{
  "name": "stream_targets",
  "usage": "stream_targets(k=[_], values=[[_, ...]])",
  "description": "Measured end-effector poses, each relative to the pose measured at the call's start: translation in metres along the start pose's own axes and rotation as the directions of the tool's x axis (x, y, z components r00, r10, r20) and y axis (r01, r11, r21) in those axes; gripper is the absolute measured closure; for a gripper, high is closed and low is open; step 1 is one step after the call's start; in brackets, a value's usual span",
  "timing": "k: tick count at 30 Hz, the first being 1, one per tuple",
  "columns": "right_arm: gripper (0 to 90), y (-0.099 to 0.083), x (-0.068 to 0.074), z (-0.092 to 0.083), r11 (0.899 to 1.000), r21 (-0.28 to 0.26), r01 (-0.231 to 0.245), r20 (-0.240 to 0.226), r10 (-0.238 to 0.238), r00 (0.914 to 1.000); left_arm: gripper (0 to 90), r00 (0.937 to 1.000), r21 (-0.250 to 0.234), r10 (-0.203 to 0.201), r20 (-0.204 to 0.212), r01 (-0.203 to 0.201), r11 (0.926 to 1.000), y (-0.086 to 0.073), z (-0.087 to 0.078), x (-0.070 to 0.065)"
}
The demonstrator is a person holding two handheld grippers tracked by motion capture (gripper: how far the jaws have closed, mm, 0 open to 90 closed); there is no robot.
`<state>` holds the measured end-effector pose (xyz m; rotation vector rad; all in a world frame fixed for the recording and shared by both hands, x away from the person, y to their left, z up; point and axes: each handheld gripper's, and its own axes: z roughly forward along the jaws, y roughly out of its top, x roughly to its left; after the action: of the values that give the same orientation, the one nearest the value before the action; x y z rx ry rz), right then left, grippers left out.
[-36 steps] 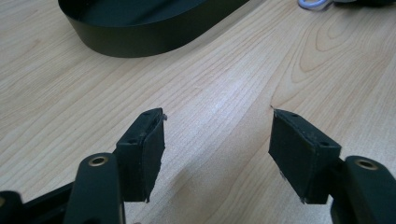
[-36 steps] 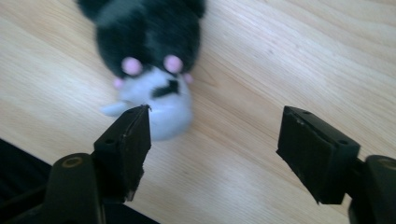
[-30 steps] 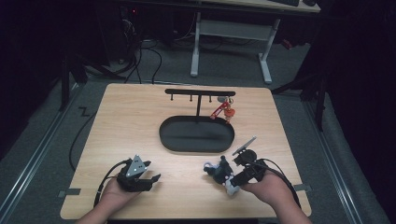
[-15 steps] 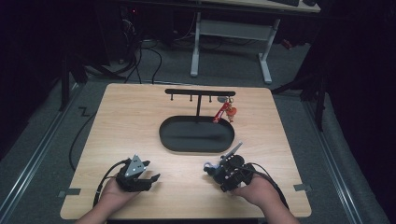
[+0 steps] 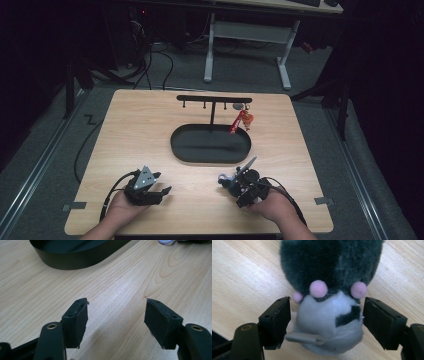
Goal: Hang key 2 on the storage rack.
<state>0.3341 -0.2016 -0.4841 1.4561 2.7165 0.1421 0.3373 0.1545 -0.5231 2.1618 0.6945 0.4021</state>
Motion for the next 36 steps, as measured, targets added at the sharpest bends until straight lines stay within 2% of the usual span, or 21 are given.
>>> stream_targets(k=[4, 7, 8, 10, 13, 22, 31, 32, 36], values=[[31.5, 0.0, 0.0, 0.003, 1.0, 0.008, -0.016, -0.001, 0.016, 0.9999, 35.5, 1.0, 0.003, 0.002, 0.0, -0.002, 1.0, 0.0, 0.0, 0.0], [36.4, 0.002, 0.0, 0.005, 1.0, 0.013, 0.008, 0.001, -0.008, 1.0, 35.4, 1.0, 0.005, 0.001, 0.0, -0.001, 1.0, 0.0, 0.0, 0.0], [38.2, 0.003, 0.001, 0.006, 1.0, 0.021, 0.0, 0.002, 0.0, 1.0, 35.4, 1.0, 0.005, 0.001, 0.0, -0.001, 1.0, 0.0, 0.0, 0.0], [40.4, 0.004, 0.002, 0.008, 1.0, 0.029, 0.012, 0.008, -0.012, 0.9999, 35.3, 1.0, 0.006, 0.001, -0.001, -0.001, 1.0, 0.0, 0.0, 0.0], [45.7, 0.005, 0.002, 0.006, 1.0, 0.021, 0.014, 0.019, -0.014, 0.9997, 35.3, 1.0, 0.006, 0.001, -0.003, -0.001, 1.0, 0.0, 0.0, 0.0], [46.6, 0.007, -0.002, -0.011, 1.0, 0.006, -0.02, 0.013, 0.02, 0.9997, 35.4, 1.0, -0.001, -0.003, -0.007, 0.003, 1.0, 0.0, 0.0, 0.0], [46.6, 0.013, -0.006, -0.031, 0.999, -0.01, -0.031, 0.002, 0.031, 0.9995, 35.3, 1.0, -0.001, -0.001, -0.006, 0.001, 1.0, 0.0, 0.0, 0.0], [46.6, 0.013, -0.005, -0.034, 0.999, -0.007, -0.045, -0.002, 0.045, 0.999, 35.3, 1.0, -0.001, -0.001, -0.005, 0.001, 1.0, 0.0, 0.0, 0.0], [46.6, 0.017, -0.007, -0.043, 0.999, -0.015, -0.031, -0.01, 0.031, 0.9995, 35.3, 1.0, 0.0, -0.002, -0.003, 0.002, 1.0, 0.0, -0.001, 0.0]])
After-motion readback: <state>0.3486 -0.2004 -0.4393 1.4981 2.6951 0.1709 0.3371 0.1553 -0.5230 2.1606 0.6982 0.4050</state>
